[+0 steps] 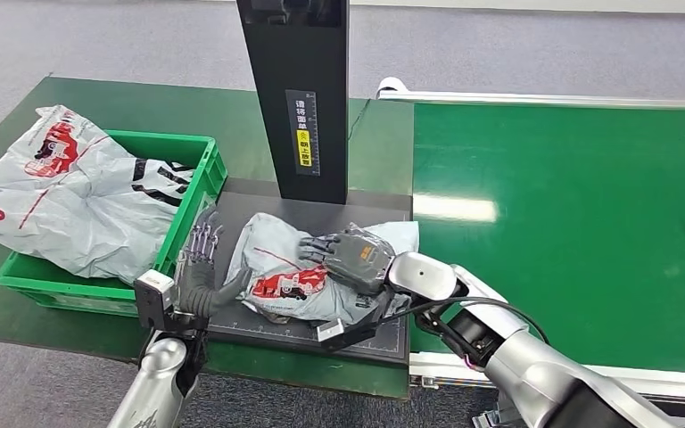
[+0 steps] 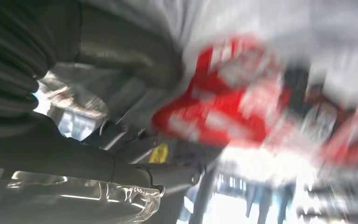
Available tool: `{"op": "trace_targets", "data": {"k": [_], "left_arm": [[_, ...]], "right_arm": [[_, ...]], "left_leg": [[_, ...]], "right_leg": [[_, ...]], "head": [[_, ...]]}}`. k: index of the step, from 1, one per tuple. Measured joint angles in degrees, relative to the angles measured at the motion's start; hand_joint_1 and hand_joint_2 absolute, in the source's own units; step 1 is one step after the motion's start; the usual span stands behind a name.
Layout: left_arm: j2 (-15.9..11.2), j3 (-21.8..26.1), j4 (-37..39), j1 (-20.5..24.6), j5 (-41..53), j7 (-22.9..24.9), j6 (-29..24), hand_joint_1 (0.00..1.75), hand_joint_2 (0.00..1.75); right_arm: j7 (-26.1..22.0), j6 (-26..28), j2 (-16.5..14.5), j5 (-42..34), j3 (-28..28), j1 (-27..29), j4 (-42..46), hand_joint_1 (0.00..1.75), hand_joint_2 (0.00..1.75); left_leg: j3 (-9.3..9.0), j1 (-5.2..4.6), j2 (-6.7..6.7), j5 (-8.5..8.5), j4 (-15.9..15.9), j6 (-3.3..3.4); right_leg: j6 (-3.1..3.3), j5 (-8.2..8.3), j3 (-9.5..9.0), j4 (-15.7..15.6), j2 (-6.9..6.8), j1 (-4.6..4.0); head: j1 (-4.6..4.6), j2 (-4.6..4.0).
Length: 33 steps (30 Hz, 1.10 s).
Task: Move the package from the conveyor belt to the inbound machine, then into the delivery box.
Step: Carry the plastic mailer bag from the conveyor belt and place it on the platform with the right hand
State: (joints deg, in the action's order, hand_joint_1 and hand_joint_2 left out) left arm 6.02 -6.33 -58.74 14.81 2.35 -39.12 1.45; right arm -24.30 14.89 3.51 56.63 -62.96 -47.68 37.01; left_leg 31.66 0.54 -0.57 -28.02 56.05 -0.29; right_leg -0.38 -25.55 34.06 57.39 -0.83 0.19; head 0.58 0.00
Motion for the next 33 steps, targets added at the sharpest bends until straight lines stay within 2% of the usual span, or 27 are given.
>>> {"op": "trace_targets", "data": {"k": [3,8,12,18,25,29,33], "left_arm": [[0.1,0.86,-1.31,-0.35,-0.06,0.01,-0.14,0.0,1.75],[0.28,1.97,-3.35,-1.26,0.01,0.01,-0.34,0.0,1.75],[0.33,2.22,-4.01,-1.58,0.07,0.0,-0.52,0.0,1.75],[0.4,2.43,-4.05,-1.71,0.49,0.0,-0.67,0.0,1.75],[0.44,2.48,-5.0,-2.54,0.81,-0.08,-0.92,0.0,1.75],[0.49,2.51,-5.84,-3.02,1.16,-0.09,-0.86,0.0,1.75],[0.6,2.51,-6.78,-3.57,1.62,0.09,-0.42,0.0,1.75]], "right_arm": [[0.39,4.58,-1.49,0.2,0.37,0.36,0.01,0.0,1.75],[0.57,7.53,-2.72,-1.11,2.07,0.68,-0.01,0.0,1.75],[-0.01,8.58,-3.07,-2.16,3.14,0.99,-0.01,0.0,0.0],[-1.78,10.95,-3.32,-4.32,5.97,2.26,-0.01,0.0,0.0],[0.23,8.92,-3.4,-5.38,8.43,3.66,-0.3,0.0,0.0],[-2.94,6.72,-3.94,-13.15,12.04,4.63,-0.58,0.0,1.75],[-9.26,3.53,-4.45,-27.61,19.32,7.74,1.65,0.0,1.75]], "left_leg": [[-0.01,0.0,-0.02,0.0,0.0,0.0],[-0.01,0.0,0.0,0.0,0.0,0.0],[-0.01,-0.01,0.01,0.0,0.0,0.0],[-0.01,0.0,0.01,0.0,0.0,0.0],[-0.01,0.0,0.01,0.0,0.0,0.0],[-0.01,0.0,0.03,0.0,0.0,0.0],[0.0,0.0,0.05,0.0,0.0,0.0]], "right_leg": [[0.0,0.0,0.01,0.0,0.01,0.0],[0.0,0.0,0.0,0.0,0.0,0.0],[0.0,0.0,0.0,0.0,0.0,0.0],[0.0,0.0,0.01,0.0,0.0,0.0],[0.0,0.0,0.01,0.0,0.0,0.0],[0.0,0.0,0.01,0.0,0.0,0.0],[0.0,-0.01,0.01,0.0,-0.01,0.0]], "head": [[0.01,0.0],[0.0,0.0],[0.0,0.0],[0.01,0.0],[0.01,0.0],[0.0,0.0],[-0.01,0.0]]}}
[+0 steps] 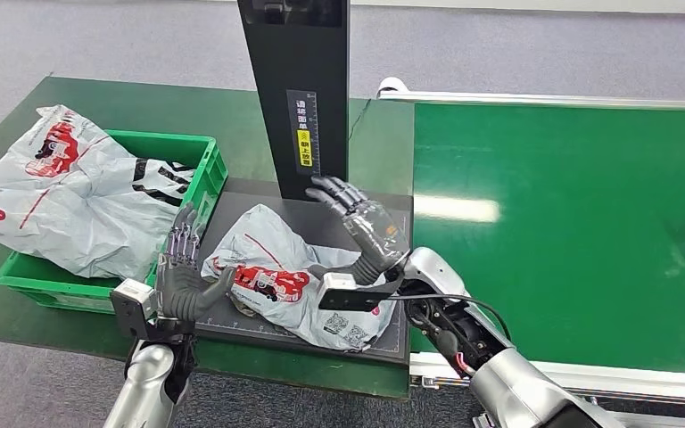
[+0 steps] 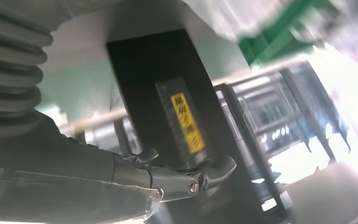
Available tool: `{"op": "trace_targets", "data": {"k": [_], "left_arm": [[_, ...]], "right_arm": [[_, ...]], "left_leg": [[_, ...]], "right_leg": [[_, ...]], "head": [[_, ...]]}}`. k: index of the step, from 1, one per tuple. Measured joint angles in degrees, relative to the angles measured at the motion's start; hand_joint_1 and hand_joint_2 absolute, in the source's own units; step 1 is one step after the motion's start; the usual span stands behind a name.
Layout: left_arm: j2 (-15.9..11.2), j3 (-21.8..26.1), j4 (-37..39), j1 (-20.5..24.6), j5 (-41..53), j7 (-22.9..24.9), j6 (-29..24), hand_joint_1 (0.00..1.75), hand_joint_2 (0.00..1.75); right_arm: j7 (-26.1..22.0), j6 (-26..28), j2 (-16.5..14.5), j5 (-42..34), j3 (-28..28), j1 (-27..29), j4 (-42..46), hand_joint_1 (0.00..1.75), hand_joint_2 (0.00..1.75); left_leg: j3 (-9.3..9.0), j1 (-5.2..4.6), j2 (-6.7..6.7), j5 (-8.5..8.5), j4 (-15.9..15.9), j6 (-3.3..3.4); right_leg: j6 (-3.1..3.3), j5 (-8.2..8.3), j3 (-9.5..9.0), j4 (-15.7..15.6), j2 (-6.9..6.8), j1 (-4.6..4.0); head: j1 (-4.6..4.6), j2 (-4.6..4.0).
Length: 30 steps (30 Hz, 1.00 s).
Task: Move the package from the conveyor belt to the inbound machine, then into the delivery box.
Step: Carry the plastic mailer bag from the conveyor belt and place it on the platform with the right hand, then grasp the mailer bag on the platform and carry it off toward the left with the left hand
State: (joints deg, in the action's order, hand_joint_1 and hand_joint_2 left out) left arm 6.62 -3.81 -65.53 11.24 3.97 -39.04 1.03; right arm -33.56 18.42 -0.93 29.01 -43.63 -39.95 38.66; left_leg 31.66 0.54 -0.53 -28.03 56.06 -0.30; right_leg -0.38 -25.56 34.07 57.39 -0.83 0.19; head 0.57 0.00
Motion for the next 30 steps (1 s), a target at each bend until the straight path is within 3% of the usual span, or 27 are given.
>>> {"op": "trace_targets", "data": {"k": [5,11,17,22,30], "left_arm": [[0.06,-0.14,-1.87,-1.2,1.38,0.82,0.73,0.0,1.75],[0.05,-1.26,-4.4,-2.82,3.57,2.01,3.34,0.0,1.75],[-0.1,-3.46,-6.44,-4.5,10.33,2.72,3.32,0.0,1.75],[-0.28,-5.77,-7.81,-5.1,16.36,3.36,2.19,0.0,1.75],[-0.82,-11.78,-6.55,-2.16,42.31,14.24,-7.2,0.0,1.75]], "right_arm": [[-2.65,-5.03,-0.24,-15.38,10.43,6.81,7.92,0.0,1.75],[-2.0,-19.62,-0.61,-30.95,22.58,16.99,20.04,0.0,1.75],[1.76,-26.86,-2.02,-37.15,31.29,25.21,28.5,0.0,1.75],[3.51,-28.95,-3.15,-38.42,35.06,28.52,31.39,0.0,1.75],[4.16,-31.24,-4.35,-37.31,37.72,30.01,32.05,0.0,1.75]], "left_leg": [[0.01,0.0,0.0,-0.02,0.0,0.0],[0.03,0.0,0.03,-0.04,-0.01,0.0],[0.03,0.0,0.01,-0.05,-0.02,0.01],[0.01,0.0,-0.01,-0.04,-0.02,0.01],[-0.01,0.0,-0.01,-0.04,-0.01,0.01]], "right_leg": [[0.0,-0.01,0.02,-0.01,-0.01,0.0],[0.0,-0.02,0.02,-0.02,-0.02,0.0],[0.01,-0.03,0.03,-0.02,-0.02,0.0],[0.01,-0.03,0.02,-0.02,-0.01,0.0],[0.01,-0.02,0.02,-0.02,-0.01,0.0]], "head": [[0.01,0.0],[0.01,0.0],[0.01,0.0],[0.01,0.0],[0.01,0.0]]}}
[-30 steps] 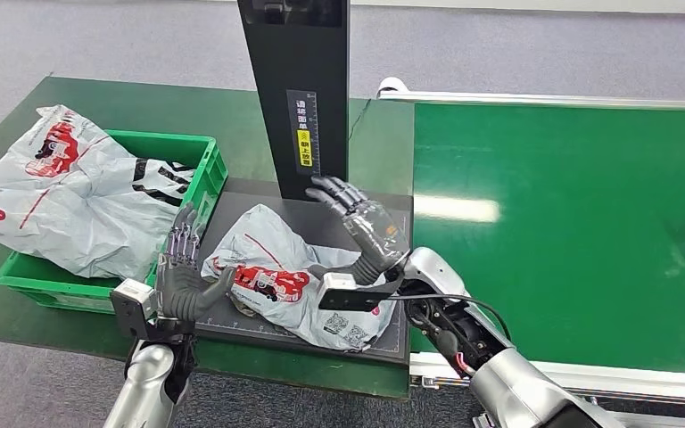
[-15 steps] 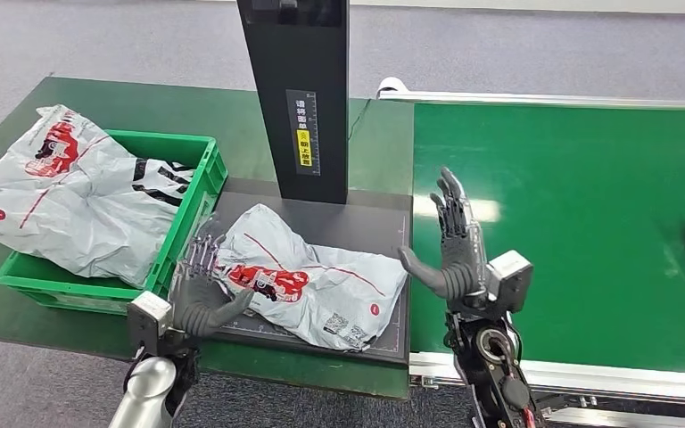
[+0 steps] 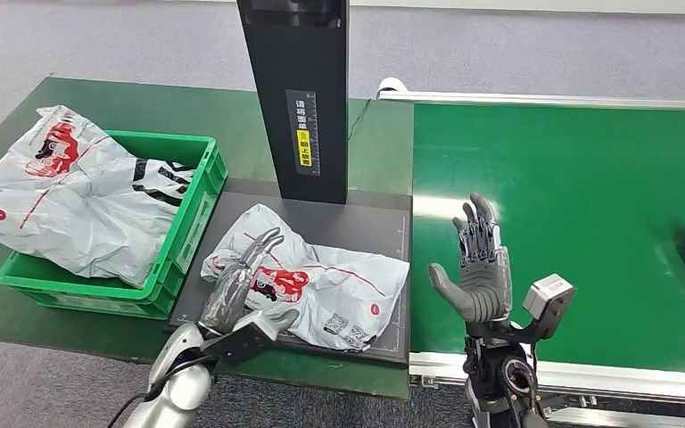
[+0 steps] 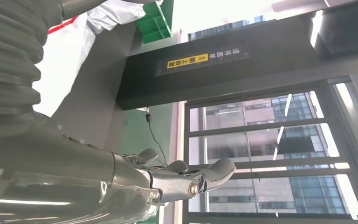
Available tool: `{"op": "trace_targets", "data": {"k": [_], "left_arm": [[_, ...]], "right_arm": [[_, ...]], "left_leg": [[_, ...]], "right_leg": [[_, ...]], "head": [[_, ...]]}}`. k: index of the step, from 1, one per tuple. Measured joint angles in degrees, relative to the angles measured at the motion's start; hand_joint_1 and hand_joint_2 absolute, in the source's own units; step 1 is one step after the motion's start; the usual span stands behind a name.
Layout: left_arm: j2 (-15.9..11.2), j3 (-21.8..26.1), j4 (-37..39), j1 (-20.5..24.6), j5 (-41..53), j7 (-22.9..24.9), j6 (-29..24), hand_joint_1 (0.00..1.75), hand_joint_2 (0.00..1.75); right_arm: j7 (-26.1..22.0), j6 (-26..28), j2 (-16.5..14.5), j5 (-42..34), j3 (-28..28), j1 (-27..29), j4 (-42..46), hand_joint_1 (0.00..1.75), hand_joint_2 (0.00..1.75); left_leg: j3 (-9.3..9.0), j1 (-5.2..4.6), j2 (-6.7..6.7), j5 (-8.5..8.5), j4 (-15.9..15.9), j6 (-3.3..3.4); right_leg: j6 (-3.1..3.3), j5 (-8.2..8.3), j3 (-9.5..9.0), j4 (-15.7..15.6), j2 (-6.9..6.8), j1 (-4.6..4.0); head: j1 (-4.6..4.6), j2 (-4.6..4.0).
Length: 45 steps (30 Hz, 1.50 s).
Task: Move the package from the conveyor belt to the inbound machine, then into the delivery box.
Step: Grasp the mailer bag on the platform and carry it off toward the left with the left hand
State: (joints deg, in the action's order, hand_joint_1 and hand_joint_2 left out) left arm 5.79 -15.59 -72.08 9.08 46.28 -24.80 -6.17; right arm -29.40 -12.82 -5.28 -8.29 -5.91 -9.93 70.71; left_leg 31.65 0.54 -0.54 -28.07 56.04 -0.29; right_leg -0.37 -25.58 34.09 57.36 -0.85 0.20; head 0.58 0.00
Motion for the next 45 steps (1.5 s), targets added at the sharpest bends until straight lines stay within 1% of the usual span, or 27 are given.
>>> {"op": "trace_targets", "data": {"k": [3,7,16,17,20,23,29,37,42,45], "left_arm": [[-0.1,-2.18,2.99,2.72,6.25,4.8,-0.45,0.0,1.75],[-0.15,-4.25,7.94,5.97,12.56,10.15,1.04,0.0,1.75],[0.72,-5.03,16.61,11.32,18.47,17.17,4.29,0.0,1.75],[0.89,-5.04,17.33,11.84,19.15,17.64,4.63,0.4,1.75],[1.32,-5.02,19.22,12.95,20.55,17.6,5.15,1.68,1.75],[1.61,-5.0,20.23,13.12,20.9,16.65,4.93,1.75,1.75],[1.75,-4.66,20.02,12.75,21.02,14.91,2.46,1.75,1.75],[1.73,-3.39,17.01,11.31,19.12,11.95,-0.8,1.75,1.75],[1.54,-2.7,14.45,9.55,17.24,8.43,-6.94,1.75,1.75],[1.38,-2.23,11.77,8.28,15.49,5.51,-11.02,1.75,1.75]], "right_arm": [[0.2,-0.61,-0.53,0.92,0.6,0.05,-0.01,0.0,1.75],[0.58,-1.23,-1.44,2.43,1.15,0.06,-0.12,0.0,1.75],[1.71,-1.43,-3.27,4.95,3.02,0.06,-0.79,0.0,1.75],[1.89,-1.43,-3.45,5.14,3.28,0.05,-0.89,0.0,1.75],[2.23,-1.43,-3.89,5.52,3.8,0.03,-1.16,0.0,1.75],[2.47,-1.41,-4.17,5.58,4.31,0.09,-1.27,0.0,1.75],[3.14,-1.42,-4.54,5.57,5.13,0.95,-1.23,0.0,1.75],[3.78,-1.55,-4.62,5.28,5.88,1.6,-0.82,0.0,1.75],[3.85,-1.58,-4.62,5.04,6.21,1.64,-0.63,0.0,1.75],[3.86,-1.58,-4.63,4.91,6.3,1.66,-0.46,0.0,1.75]], "left_leg": [[0.0,0.0,-0.01,0.0,0.0,0.0],[0.0,0.0,-0.03,0.0,0.0,0.0],[-0.12,0.0,0.04,0.0,-0.01,0.0],[-0.17,0.0,0.06,0.0,-0.02,0.0],[-0.31,0.0,0.09,-0.01,-0.03,0.01],[-0.4,0.0,0.1,0.0,-0.04,0.01],[-0.55,0.0,0.09,0.05,-0.03,0.0],[-0.32,0.0,0.05,0.04,-0.03,-0.01],[-0.16,0.0,0.04,0.04,-0.02,-0.01],[-0.11,0.0,0.03,0.04,-0.02,-0.01]], "right_leg": [[0.0,0.0,0.0,0.0,0.0,0.0],[0.0,0.01,0.01,0.0,0.02,0.0],[0.01,0.0,-0.18,0.0,-0.01,0.01],[0.01,-0.01,-0.25,0.0,-0.02,0.01],[0.01,-0.02,-0.46,-0.02,-0.03,0.02],[0.02,-0.02,-0.55,-0.02,-0.03,0.02],[0.03,0.01,-0.62,-0.01,-0.03,0.01],[0.03,0.0,-0.36,0.0,-0.02,0.01],[0.03,0.0,-0.19,0.0,-0.02,0.01],[0.03,0.0,-0.14,0.0,-0.01,0.0]], "head": [[0.0,0.0],[0.01,0.0],[0.0,0.0],[-0.01,0.0],[0.0,0.0],[0.0,0.0],[0.0,0.0],[0.0,0.0],[0.0,0.0],[0.01,0.0]]}}
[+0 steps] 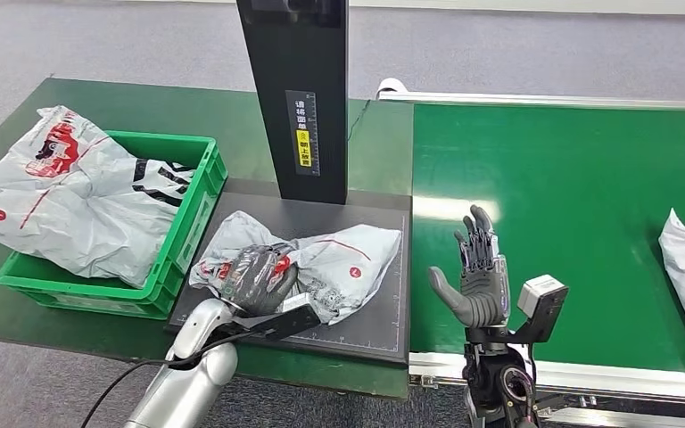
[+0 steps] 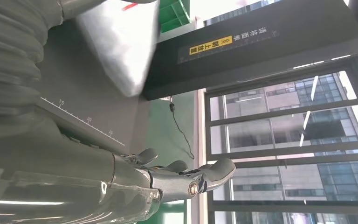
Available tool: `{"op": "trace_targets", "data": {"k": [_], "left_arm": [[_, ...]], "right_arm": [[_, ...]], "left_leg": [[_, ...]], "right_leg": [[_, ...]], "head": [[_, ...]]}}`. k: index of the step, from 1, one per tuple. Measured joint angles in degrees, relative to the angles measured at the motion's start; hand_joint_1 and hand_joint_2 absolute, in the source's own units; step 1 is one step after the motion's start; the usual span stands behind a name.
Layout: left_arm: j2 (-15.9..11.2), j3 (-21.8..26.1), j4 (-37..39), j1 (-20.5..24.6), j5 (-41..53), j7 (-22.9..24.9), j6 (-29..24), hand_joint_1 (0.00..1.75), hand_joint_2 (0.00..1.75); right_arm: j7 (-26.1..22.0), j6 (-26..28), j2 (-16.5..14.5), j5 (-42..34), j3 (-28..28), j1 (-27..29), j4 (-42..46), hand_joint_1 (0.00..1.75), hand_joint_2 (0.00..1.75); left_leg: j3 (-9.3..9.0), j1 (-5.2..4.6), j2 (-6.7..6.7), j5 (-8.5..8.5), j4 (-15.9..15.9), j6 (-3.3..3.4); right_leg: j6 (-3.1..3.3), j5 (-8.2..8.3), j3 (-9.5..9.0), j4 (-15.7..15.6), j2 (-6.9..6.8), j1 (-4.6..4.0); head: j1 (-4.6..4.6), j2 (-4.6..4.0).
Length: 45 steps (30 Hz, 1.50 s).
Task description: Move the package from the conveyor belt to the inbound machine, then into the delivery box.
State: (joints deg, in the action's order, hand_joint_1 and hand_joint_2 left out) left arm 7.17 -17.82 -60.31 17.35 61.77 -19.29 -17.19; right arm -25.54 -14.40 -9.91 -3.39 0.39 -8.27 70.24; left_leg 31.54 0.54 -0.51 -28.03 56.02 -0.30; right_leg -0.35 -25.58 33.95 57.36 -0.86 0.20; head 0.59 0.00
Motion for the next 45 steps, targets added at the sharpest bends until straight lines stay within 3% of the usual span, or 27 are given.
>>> {"op": "trace_targets", "data": {"k": [8,15,19,24,29,39,45], "left_arm": [[-0.34,0.29,-12.06,-3.93,-3.62,-8.64,-11.36,1.75,1.75],[-0.59,0.08,-20.43,-5.82,-2.03,-11.12,-20.82,1.75,1.75],[-1.04,0.67,-21.93,-5.77,0.97,-6.24,-21.29,1.75,1.75],[-2.03,5.24,-21.14,-4.55,2.79,0.48,-21.52,1.75,1.75],[-2.85,8.77,-20.21,-3.92,2.98,1.22,-21.63,1.75,1.75],[-3.21,10.34,-19.46,-3.64,3.18,1.55,-21.74,1.75,1.75],[-3.59,14.02,-18.23,-2.36,3.8,5.95,-22.42,1.74,1.75]], "right_arm": [[-0.01,0.03,0.0,-0.87,-0.04,-0.25,0.03,0.0,1.75],[-0.04,0.24,0.01,-1.38,-0.51,-1.55,-0.73,0.0,1.75],[-0.19,0.4,0.02,-1.54,-1.01,-1.88,-1.29,0.0,1.75],[-0.45,0.52,0.05,-1.55,-1.57,-1.7,-1.5,0.0,1.75],[-0.62,0.52,0.05,-1.55,-1.83,-1.45,-1.5,0.0,1.75],[-0.62,0.52,0.05,-1.55,-1.92,-1.38,-1.5,0.0,1.75],[-0.62,0.66,0.05,-1.54,-1.92,-1.1,-1.5,0.0,1.75]], "left_leg": [[0.09,0.0,0.01,0.0,0.0,0.0],[0.08,0.0,0.03,0.0,0.0,0.0],[0.08,0.0,0.01,0.0,0.0,0.0],[0.06,0.01,-0.02,0.0,0.0,-0.01],[0.07,0.01,-0.02,0.0,0.0,-0.01],[0.08,0.01,-0.02,0.0,0.0,-0.01],[0.07,0.02,-0.04,0.0,-0.01,-0.01]], "right_leg": [[0.0,-0.01,0.05,0.0,0.0,0.0],[0.0,0.0,0.05,0.0,0.0,0.0],[0.0,0.0,0.06,0.0,0.0,0.0],[0.0,0.0,0.07,0.01,0.0,-0.02],[0.0,-0.01,0.08,0.01,0.01,-0.02],[0.0,-0.01,0.09,0.01,0.01,-0.01],[0.01,-0.01,0.09,0.01,0.01,-0.03]], "head": [[-0.01,0.0],[-0.02,0.0],[-0.01,0.0],[-0.01,0.0],[-0.02,0.0],[0.0,0.0],[-0.02,0.0]]}}
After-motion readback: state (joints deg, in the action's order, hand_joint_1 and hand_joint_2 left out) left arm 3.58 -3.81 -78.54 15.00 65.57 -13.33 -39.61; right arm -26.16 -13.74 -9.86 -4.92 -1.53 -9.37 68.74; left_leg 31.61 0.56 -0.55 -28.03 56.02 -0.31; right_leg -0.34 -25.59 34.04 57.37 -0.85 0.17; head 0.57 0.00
